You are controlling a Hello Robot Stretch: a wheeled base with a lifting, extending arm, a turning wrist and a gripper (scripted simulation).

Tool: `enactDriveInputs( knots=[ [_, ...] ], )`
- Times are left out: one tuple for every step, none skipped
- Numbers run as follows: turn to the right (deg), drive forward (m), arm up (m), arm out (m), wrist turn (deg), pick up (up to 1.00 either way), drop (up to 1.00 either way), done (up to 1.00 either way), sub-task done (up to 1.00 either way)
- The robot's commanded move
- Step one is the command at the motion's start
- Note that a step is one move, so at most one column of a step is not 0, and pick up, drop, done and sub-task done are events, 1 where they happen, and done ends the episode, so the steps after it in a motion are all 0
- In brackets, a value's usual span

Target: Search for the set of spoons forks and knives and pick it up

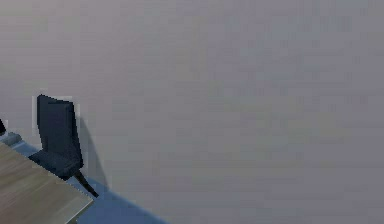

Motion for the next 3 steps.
enactDriveInputs(
  knots=[
    [0.0, 0.0, 0.38, 0.0, 0.0, 0.0, 0.0, 0.0, 0.0],
    [0.0, 0.0, 0.0, 0.4, 0.0, 0.0, 0.0, 0.0, 0.0],
    [0.0, 0.0, 0.0, 0.0, 45.0, 0.0, 0.0, 0.0, 0.0]
  ],
)
